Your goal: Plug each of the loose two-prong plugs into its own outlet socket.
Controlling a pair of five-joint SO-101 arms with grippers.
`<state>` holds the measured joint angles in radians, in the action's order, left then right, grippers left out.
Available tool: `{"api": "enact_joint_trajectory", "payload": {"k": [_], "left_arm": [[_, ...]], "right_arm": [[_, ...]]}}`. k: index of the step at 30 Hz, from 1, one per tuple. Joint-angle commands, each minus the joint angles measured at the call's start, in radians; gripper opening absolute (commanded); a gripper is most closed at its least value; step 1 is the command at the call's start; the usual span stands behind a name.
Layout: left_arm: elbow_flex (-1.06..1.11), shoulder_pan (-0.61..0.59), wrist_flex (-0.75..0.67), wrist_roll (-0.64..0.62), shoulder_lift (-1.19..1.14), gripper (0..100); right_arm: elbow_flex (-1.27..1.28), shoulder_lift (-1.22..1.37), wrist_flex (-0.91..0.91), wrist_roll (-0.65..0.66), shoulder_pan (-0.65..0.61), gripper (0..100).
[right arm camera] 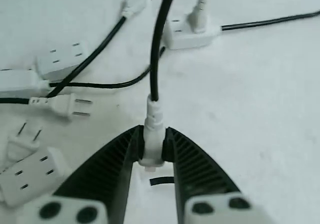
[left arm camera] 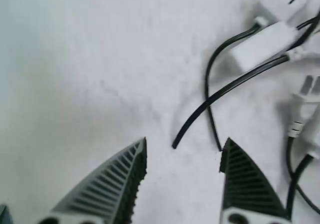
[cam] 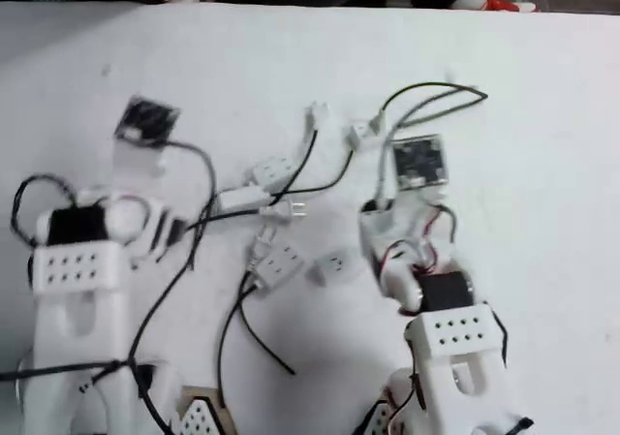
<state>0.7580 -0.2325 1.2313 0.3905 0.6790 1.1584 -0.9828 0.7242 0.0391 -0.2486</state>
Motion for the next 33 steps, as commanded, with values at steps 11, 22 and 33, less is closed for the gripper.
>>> {"api": "enact_joint_trajectory", "payload": {"k": [11,22,33], "left_arm": [[0.496,-0.191,-0.262,0.083,0.321,24],[0.5,-0.174,-0.342,0.038,0.329,24],[0.422,0.044,-0.445,-0.212,0.329,24]], "right_arm": [[0.12,-0.024,-0.156,0.015,-0.294,1.8],[0.249,-0.302,-0.18,0.017,-0.397,1.7],[0.272,-0.826,0.15,0.009,-0.503,1.7]]}}
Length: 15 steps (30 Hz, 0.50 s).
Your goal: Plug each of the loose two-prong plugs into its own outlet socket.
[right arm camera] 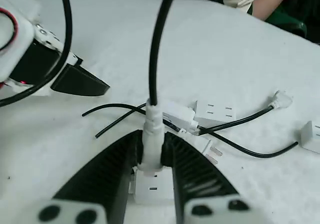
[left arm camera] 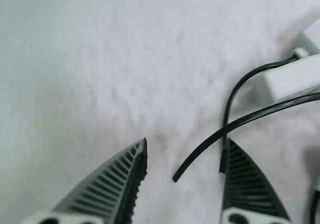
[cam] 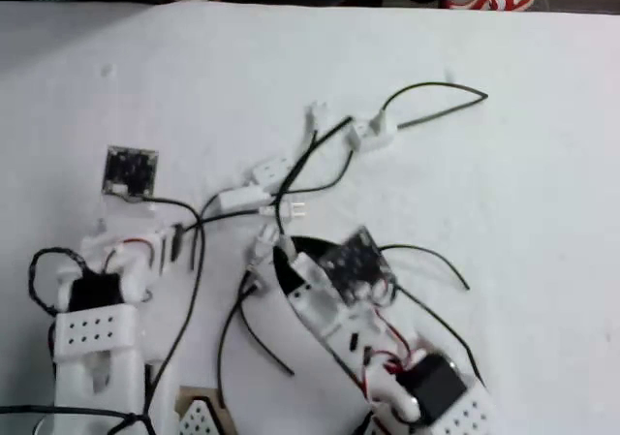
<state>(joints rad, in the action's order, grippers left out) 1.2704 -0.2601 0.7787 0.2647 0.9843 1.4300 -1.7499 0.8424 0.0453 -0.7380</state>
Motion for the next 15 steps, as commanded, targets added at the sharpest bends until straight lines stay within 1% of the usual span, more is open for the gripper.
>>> {"api": "enact_joint_trajectory", "payload": {"k": [1,3,4,6,7,9,10,13,15], "left_arm": [[-0.121,0.079,0.026,-0.097,0.024,24],[-0.183,0.105,0.074,-0.109,0.024,21],[-0.213,0.122,0.1,-0.117,0.024,17],[-0.272,0.151,0.144,-0.157,0.025,5],[-0.298,0.17,0.161,-0.166,0.025,1],[-0.341,0.211,0.204,-0.184,0.025,4],[-0.358,0.234,0.224,-0.203,0.025,2],[-0.388,0.311,0.272,-0.232,0.025,2],[-0.394,0.367,0.285,-0.247,0.025,2]], "right_arm": [[0.005,-0.048,0.031,0.002,-0.015,1.7],[0.008,-0.033,0.031,0.002,-0.015,1.7],[0.009,-0.036,0.031,0.002,-0.015,1.7],[0.009,-0.05,0.033,0.002,-0.016,1.7],[0.009,-0.053,0.031,0.0,-0.016,1.7],[0.009,-0.053,0.031,0.0,-0.016,1.7],[0.008,-0.053,0.031,-0.012,-0.016,1.7],[0.002,-0.053,0.031,-0.077,-0.018,1.7],[-0.003,-0.053,0.03,-0.084,-0.038,1.7]]}}
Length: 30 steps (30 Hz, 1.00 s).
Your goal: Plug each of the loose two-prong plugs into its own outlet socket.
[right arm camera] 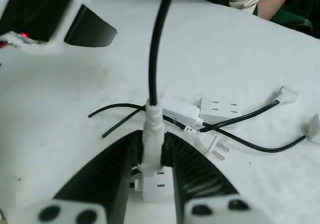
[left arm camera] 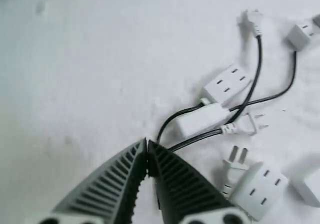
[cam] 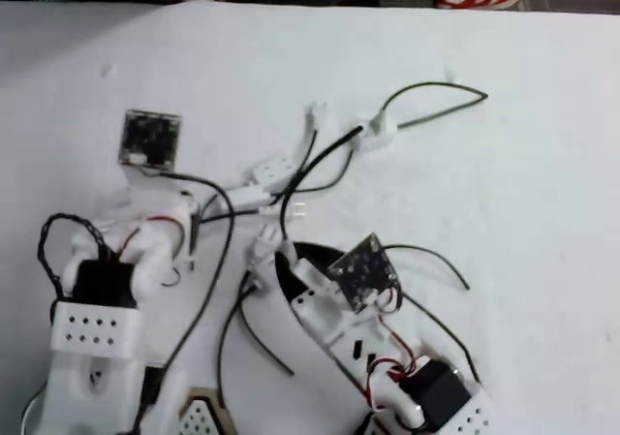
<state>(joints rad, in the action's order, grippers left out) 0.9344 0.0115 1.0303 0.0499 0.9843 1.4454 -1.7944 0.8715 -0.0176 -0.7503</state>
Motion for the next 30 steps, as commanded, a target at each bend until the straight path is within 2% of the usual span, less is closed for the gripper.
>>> {"api": "enact_joint_trajectory", "payload": {"k": [1,6,13,18,30], "left_arm": [[-0.061,0.122,0.038,-0.035,0.025,2],[-0.046,0.199,0.055,-0.048,0.099,2],[0.087,0.372,0.126,-0.048,0.489,2],[0.206,0.407,0.097,-0.044,0.702,2],[0.206,0.498,0.16,0.021,0.7,2]], "right_arm": [[-0.021,-0.008,0.001,-0.025,-0.039,1.7],[-0.025,-0.008,-0.018,-0.026,-0.097,1.7],[-0.025,-0.008,-0.021,-0.029,-0.104,1.7],[-0.025,-0.008,-0.016,-0.068,-0.128,1.7],[-0.025,-0.008,0.019,-0.069,-0.2,1.7]]}}
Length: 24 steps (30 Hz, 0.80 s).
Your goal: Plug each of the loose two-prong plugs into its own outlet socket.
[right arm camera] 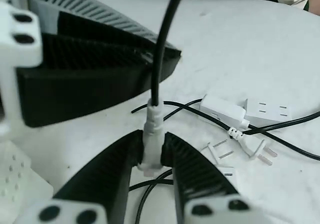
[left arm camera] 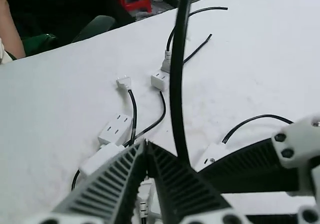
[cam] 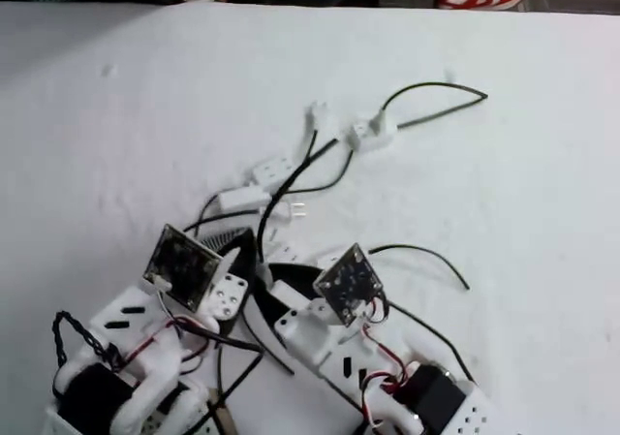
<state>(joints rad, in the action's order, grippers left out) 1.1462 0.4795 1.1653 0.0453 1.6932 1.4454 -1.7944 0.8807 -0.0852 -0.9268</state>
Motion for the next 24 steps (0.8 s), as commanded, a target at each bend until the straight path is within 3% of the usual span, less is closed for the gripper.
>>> {"api": "enact_joint_trajectory", "payload": {"k": [1,11,17,20,24], "left_arm": [[-0.006,0.038,0.028,0.052,-0.008,2],[0.002,0.11,0.081,0.215,-0.008,2],[-0.008,0.107,0.081,0.216,-0.005,2],[-0.038,0.035,0.081,0.216,-0.005,2],[-0.066,-0.168,0.081,0.216,-0.005,2]], "right_arm": [[-0.025,-0.008,0.012,-0.002,-0.027,1.7],[-0.023,-0.008,0.027,-0.002,-0.028,1.7],[-0.023,-0.008,0.025,-0.002,-0.022,1.7],[-0.021,-0.008,0.022,-0.002,0.019,1.7],[-0.02,-0.007,0.001,0.034,0.147,1.7]]}}
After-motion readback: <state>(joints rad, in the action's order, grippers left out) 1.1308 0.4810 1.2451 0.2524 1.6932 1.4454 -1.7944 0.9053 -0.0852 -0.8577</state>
